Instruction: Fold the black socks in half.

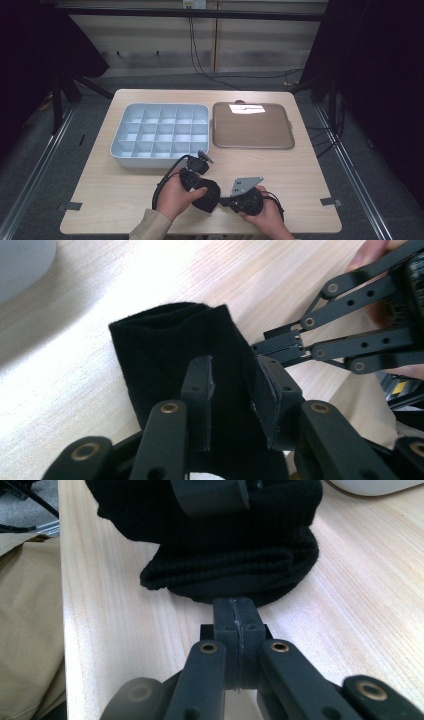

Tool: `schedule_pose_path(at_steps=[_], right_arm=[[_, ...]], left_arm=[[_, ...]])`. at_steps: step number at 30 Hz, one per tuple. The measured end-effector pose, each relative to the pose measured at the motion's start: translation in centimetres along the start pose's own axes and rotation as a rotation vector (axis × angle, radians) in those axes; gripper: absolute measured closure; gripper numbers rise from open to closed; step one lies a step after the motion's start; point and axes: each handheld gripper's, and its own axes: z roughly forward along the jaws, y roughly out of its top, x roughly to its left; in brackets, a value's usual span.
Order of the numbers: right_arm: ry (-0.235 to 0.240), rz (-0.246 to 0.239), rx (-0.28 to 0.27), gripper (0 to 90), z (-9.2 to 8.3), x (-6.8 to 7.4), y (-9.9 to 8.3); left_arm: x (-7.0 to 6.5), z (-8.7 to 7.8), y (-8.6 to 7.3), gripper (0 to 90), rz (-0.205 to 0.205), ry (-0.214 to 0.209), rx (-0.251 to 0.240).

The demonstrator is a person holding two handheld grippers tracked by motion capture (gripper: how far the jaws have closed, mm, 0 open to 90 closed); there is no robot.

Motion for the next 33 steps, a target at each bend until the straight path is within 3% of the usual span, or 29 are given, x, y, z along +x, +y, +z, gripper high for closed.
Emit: schedule_pose_path(at_steps=[14,17,23,33], right_arm=[[0.001,-0.002,-0.002,90.0,0.0,0.0,0.0],[0.002,-0.003,-0.003,90.0,0.0,0.0,0.0],[0.003,-0.001,-0.004,90.0,0.0,0.0,0.0],[0.002,-0.001,-0.004,90.0,0.1,-0.1,0.0]], left_arm=[[0.0,-0.8,0.3,66.7,-0.001,-0.011,-0.010],[0.0,-1.0,0.3,66.6,-0.017,-0.012,-0.018],[0.6,-1.5,0.2,64.9,-0.013,0.000,-0.025],[1.9,-2.2,-0.6,58.5,-0.044,0.013,-0.047]])
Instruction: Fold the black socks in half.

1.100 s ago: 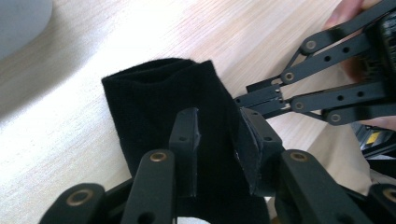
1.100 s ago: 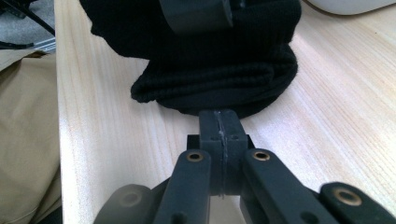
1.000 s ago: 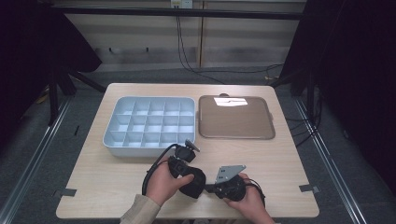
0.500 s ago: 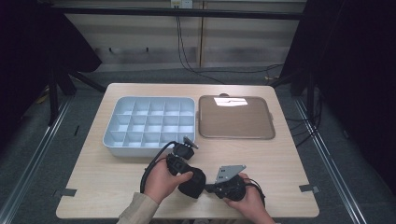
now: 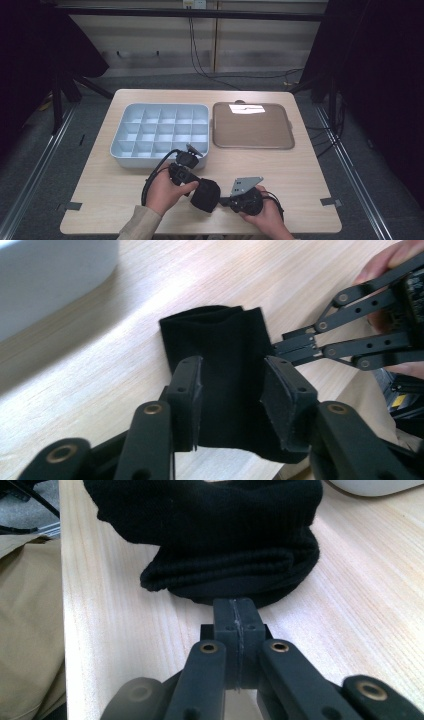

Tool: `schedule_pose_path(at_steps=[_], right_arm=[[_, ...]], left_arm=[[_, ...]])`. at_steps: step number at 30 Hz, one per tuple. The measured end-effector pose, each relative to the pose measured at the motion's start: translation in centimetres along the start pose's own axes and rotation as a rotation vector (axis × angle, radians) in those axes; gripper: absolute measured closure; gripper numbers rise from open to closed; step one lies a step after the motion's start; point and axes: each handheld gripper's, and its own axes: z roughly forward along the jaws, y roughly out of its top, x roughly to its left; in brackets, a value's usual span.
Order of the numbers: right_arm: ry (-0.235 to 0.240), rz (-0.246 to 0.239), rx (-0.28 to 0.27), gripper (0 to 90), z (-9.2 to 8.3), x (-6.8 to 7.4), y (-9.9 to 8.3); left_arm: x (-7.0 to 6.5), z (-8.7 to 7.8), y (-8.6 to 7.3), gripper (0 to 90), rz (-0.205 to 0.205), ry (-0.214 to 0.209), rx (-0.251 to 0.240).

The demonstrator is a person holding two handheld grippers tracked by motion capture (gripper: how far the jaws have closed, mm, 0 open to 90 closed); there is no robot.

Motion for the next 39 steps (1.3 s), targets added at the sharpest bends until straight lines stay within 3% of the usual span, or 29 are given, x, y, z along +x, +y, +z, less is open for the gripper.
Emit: schedule_pose_path(at_steps=[1,7,11,21,39], right_arm=[[0.000,0.001,0.000,90.0,0.0,0.0,0.0],[0.001,0.004,0.002,90.0,0.0,0.0,0.0],[0.002,0.006,0.001,90.0,0.0,0.0,0.0],[0.004,0.004,0.000,90.0,0.0,0.0,0.0],[0.003,0.005,-0.002,90.0,0.2,0.1,0.1]], left_arm=[[0.2,0.0,-0.1,57.5,0.014,0.005,0.009],[0.9,0.5,-0.5,54.9,-0.018,0.004,-0.002],[1.2,0.9,-0.8,53.4,-0.016,-0.006,0.010],[1.5,2.2,-1.3,51.5,-0.021,0.001,0.009],[1.3,2.9,-1.4,49.7,-0.021,-0.008,0.003]])
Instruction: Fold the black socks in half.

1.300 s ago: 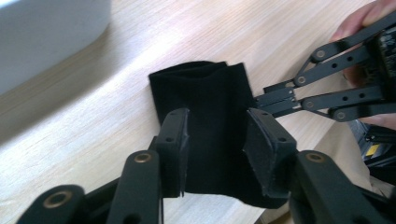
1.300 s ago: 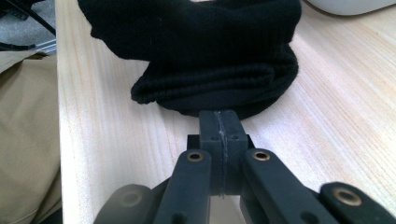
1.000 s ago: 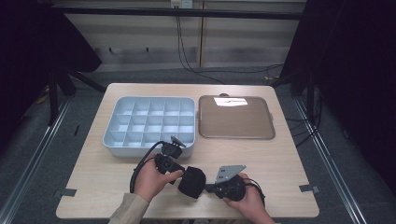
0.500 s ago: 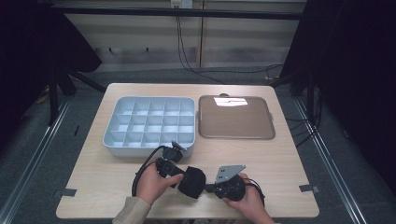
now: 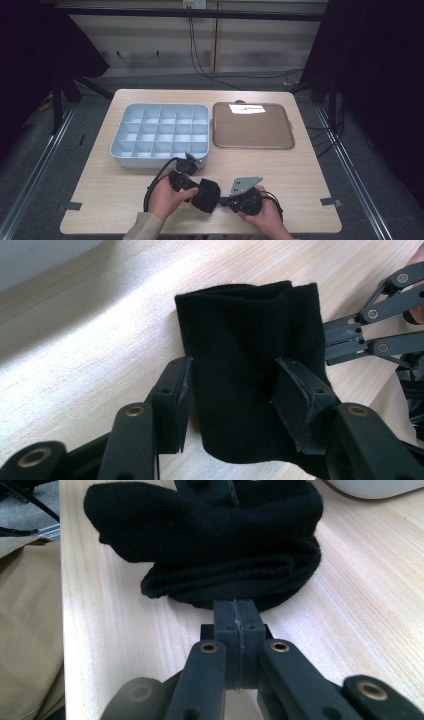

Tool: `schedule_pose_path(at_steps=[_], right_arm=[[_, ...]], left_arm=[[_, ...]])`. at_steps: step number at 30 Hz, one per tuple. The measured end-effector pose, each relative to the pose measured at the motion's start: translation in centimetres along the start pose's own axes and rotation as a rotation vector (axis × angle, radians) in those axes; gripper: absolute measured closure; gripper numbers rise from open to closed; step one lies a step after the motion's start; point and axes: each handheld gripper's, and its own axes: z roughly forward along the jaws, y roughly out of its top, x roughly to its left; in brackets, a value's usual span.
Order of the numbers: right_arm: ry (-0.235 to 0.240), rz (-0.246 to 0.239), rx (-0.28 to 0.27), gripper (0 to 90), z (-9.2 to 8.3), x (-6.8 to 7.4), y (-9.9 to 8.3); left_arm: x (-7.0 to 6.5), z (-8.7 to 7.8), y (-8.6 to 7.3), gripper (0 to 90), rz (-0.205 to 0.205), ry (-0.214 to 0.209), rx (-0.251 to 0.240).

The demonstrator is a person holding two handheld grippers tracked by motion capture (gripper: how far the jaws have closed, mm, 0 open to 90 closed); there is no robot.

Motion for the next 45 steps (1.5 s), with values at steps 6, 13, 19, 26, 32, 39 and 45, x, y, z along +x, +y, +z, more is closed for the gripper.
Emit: schedule_pose_path(at_steps=[6,13,19,26,32,39,45], right_arm=[[-0.001,0.001,0.000,90.0,0.0,0.0,0.0],[0.001,0.004,-0.001,90.0,0.0,0.0,0.0],[0.003,0.006,-0.003,90.0,0.1,0.0,0.0],[0.001,0.000,-0.002,90.0,0.1,0.0,0.1],[0.001,0.000,0.001,90.0,0.1,0.0,0.1],[0.003,0.002,0.002,90.0,0.1,0.1,0.1],[0.003,0.000,0.003,90.0,0.1,0.1,0.1]], left_arm=[[-0.2,0.0,0.0,49.5,0.000,-0.004,-0.004],[-0.3,-0.2,0.1,48.5,0.005,-0.002,-0.010],[-0.5,-0.5,0.1,47.6,0.010,-0.011,-0.024],[-0.6,-0.1,0.2,46.6,0.013,-0.011,-0.022],[-0.6,0.1,0.2,45.6,0.011,-0.013,-0.020],[-0.7,0.3,0.2,44.7,0.013,-0.010,-0.021],[-0.8,0.6,0.2,43.2,0.016,-0.008,-0.020]])
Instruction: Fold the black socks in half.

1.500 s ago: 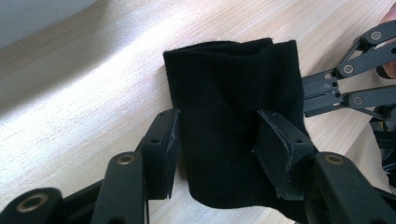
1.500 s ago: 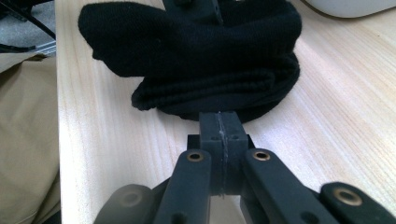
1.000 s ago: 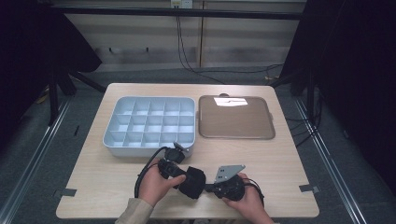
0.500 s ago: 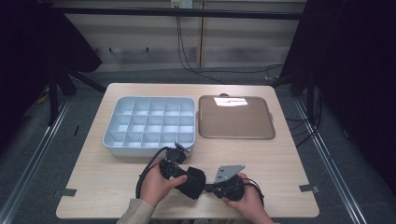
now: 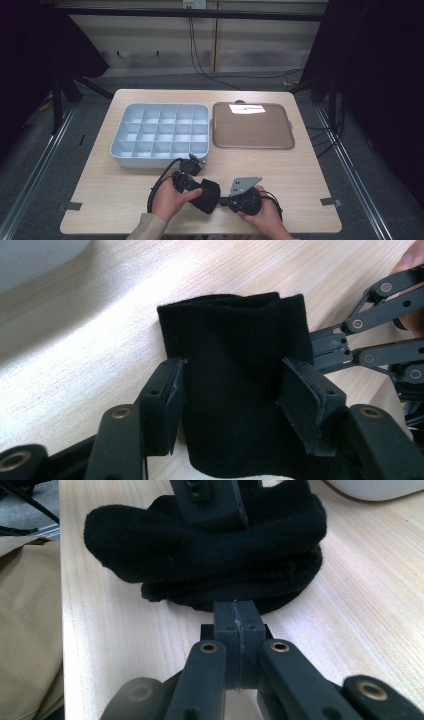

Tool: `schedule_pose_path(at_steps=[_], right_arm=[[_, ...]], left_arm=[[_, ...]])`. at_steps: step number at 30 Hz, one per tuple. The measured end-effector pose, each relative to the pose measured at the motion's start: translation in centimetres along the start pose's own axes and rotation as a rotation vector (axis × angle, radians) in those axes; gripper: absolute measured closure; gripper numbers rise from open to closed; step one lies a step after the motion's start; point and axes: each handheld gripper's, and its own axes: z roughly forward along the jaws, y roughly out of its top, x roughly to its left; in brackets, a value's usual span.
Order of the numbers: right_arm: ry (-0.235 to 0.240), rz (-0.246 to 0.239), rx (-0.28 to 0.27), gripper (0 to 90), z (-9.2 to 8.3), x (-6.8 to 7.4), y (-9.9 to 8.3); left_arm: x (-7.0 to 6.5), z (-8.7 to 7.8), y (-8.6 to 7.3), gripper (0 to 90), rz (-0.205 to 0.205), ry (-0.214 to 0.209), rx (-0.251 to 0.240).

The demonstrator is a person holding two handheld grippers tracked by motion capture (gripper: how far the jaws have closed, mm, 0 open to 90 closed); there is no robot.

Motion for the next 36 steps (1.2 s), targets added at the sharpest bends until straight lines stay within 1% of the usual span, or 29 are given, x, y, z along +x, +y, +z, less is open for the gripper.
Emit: schedule_pose_path(at_steps=[2,9,11,12,13,18,25,29,34,35,36], right_arm=[[0.000,0.001,0.000,90.0,0.0,0.0,0.0],[-0.001,0.000,0.001,90.0,0.0,0.0,0.0],[-0.001,-0.002,0.000,90.0,0.0,0.0,0.0],[0.000,0.001,0.000,90.0,0.0,0.0,0.0],[0.000,0.001,0.000,90.0,0.0,0.0,0.0],[0.000,-0.005,0.001,90.0,0.0,0.0,0.0],[0.001,-0.004,0.001,90.0,0.0,0.0,0.0],[0.000,-0.004,-0.002,90.0,0.0,-0.1,0.0],[0.000,-0.001,-0.004,90.0,0.0,-0.1,0.0],[0.001,-0.001,-0.004,90.0,0.0,-0.1,0.0],[0.001,-0.001,-0.005,90.0,0.0,-0.1,0.0]], left_arm=[[0.0,0.0,0.0,42.7,0.002,0.000,0.000],[0.0,0.4,0.0,40.2,-0.012,0.007,0.001],[0.0,0.5,0.0,39.7,-0.015,0.000,0.005],[0.1,0.6,-0.1,39.4,-0.014,0.007,0.002],[0.1,0.6,-0.1,39.0,-0.019,0.000,0.004],[0.1,0.8,-0.1,38.0,-0.018,-0.008,0.004],[0.0,1.0,-0.1,36.6,-0.022,-0.007,0.003],[0.0,1.1,0.0,36.6,-0.024,-0.018,0.003],[0.0,1.4,0.0,35.3,-0.031,-0.042,0.009],[0.1,1.4,0.0,34.9,-0.027,-0.051,0.011],[0.1,1.5,0.0,34.8,-0.026,-0.051,0.010]])
